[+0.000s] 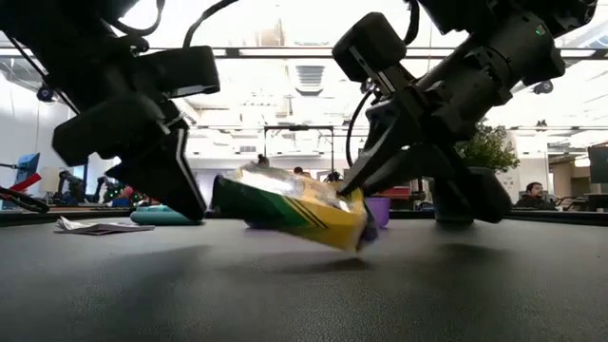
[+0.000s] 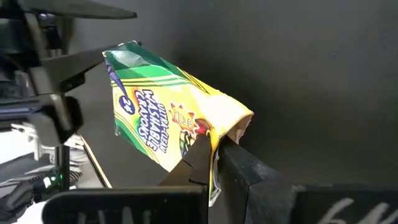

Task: Pack school essentials
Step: Put the yellow crayon box into the purple supply box

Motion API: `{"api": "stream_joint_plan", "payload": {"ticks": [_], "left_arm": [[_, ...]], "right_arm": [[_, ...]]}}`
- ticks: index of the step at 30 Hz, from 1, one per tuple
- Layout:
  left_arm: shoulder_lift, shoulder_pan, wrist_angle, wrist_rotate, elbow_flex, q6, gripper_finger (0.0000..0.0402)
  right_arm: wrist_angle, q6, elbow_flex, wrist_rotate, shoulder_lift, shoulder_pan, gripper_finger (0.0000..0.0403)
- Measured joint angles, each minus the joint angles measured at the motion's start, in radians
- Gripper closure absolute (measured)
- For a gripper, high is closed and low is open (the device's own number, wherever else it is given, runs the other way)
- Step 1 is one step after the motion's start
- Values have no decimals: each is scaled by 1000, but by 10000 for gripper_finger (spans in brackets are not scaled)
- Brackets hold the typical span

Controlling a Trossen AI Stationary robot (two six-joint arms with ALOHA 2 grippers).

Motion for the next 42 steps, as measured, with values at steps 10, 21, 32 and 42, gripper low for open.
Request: {"api": "stream_joint_plan", "payload": {"ticks": [10, 21, 32, 42], "left_arm": [[-131, 0, -193, 31, -1, -51, 311], [-364, 53, -192, -60, -7, 78, 311], [-438, 168, -186, -77, -7, 88, 311], [-439, 224, -187, -76, -7, 87, 311]], "right_arm": [[-16, -140, 0, 121, -119, -157, 394], [-388, -386, 137, 71, -164, -419, 394], [-828, -673, 332, -41, -119, -585, 394], [-808, -677, 253, -81, -119, -606, 372]]}}
